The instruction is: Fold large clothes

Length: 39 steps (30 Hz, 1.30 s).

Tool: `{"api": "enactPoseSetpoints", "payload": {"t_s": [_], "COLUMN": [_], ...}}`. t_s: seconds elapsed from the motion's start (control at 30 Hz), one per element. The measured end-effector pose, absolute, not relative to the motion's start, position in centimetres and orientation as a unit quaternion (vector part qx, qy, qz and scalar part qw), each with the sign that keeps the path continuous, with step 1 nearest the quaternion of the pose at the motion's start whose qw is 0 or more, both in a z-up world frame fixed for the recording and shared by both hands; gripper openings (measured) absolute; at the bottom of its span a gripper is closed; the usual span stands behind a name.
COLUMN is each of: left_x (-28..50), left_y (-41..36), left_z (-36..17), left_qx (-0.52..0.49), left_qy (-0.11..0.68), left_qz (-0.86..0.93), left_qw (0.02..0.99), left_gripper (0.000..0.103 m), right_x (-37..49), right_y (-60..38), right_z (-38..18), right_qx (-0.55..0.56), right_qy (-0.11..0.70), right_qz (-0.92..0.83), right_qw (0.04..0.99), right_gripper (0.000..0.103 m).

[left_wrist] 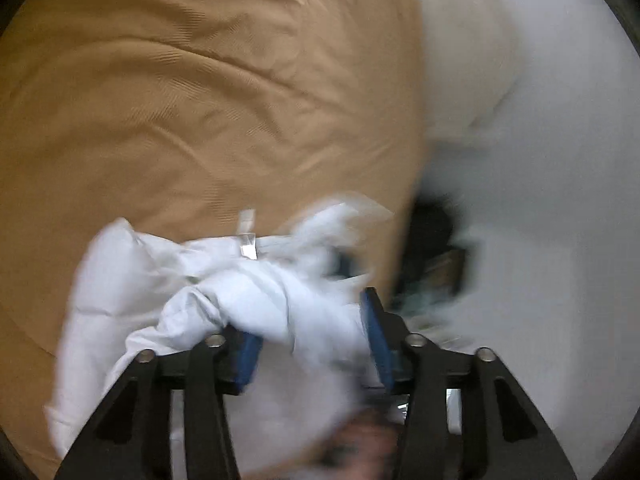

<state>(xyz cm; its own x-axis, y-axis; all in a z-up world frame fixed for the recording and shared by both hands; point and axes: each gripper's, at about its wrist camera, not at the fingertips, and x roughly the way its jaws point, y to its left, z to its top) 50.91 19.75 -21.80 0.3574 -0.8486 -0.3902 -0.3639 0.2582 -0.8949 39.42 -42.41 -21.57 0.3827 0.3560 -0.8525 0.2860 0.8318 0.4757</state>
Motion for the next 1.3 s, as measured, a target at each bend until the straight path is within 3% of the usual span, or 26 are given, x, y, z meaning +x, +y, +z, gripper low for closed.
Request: {"api": "enactPoseSetpoints", "payload": {"t_s": [0.07, 0.1, 0.13, 0.2, 0.3, 0.43, 0.63, 0.8, 0.9, 1.0, 1.13, 1.2, 1.3], "left_x": [49.4, 48.6, 48.1, 47.2, 46.0, 43.7, 39.1, 34.6, 34.7, 35.8, 35.7, 35.2, 32.6], "left_y": [23.4, 25.3, 26.8, 28.3, 26.1, 17.2, 3.8, -3.3, -2.0, 0.4, -0.9, -0.4, 0.1], "left_z": [-20.8, -19.6, -18.1, -14.9, -8.8, -4.6, -9.8, -16.5, -20.6, -23.9, -24.8, -23.1, -17.6], "left_qx": [-0.622, -0.631, -0.628, -0.603, -0.482, -0.298, -0.170, -0.076, -0.061, -0.092, -0.021, -0.023, -0.047], "left_qy": [0.470, 0.440, 0.421, 0.399, 0.416, 0.459, 0.498, 0.489, 0.485, 0.509, 0.508, 0.512, 0.429], "left_qz": [-0.192, -0.187, -0.181, -0.176, -0.184, -0.176, -0.195, -0.139, -0.080, -0.093, -0.082, -0.062, -0.054], "left_qw": [0.596, 0.611, 0.629, 0.668, 0.748, 0.818, 0.827, 0.858, 0.869, 0.851, 0.857, 0.856, 0.901], "left_gripper": [0.074, 0.078, 0.080, 0.080, 0.081, 0.079, 0.065, 0.064, 0.062, 0.058, 0.058, 0.053, 0.055], "right_x": [40.4, 41.0, 41.0, 41.2, 41.2, 39.4, 32.3, 27.9, 27.6, 28.2, 28.4, 29.0, 27.8], "right_y": [-41.2, -40.7, -40.5, -40.6, -40.6, -40.8, -40.1, -37.1, -32.9, -34.0, -33.8, -33.0, -33.5], "right_z": [-23.7, -25.2, -26.2, -27.5, -27.9, -23.3, -16.7, -16.0, -19.0, -26.0, -28.8, -28.6, -23.9], "right_qx": [0.244, 0.226, 0.219, 0.221, 0.204, 0.260, 0.166, 0.141, 0.064, 0.066, 0.040, 0.009, 0.047], "right_qy": [0.570, 0.575, 0.578, 0.575, 0.572, 0.503, 0.454, 0.414, 0.384, 0.434, 0.433, 0.450, 0.413], "right_qz": [-0.010, -0.024, -0.034, -0.048, -0.063, -0.022, -0.042, -0.012, -0.028, -0.045, -0.031, -0.037, -0.042], "right_qw": [0.785, 0.786, 0.785, 0.786, 0.792, 0.824, 0.875, 0.899, 0.921, 0.897, 0.900, 0.892, 0.909], "right_gripper": [0.013, 0.005, 0.004, 0.003, 0.002, 0.006, 0.008, 0.008, 0.008, 0.005, 0.002, 0.003, 0.008]}}
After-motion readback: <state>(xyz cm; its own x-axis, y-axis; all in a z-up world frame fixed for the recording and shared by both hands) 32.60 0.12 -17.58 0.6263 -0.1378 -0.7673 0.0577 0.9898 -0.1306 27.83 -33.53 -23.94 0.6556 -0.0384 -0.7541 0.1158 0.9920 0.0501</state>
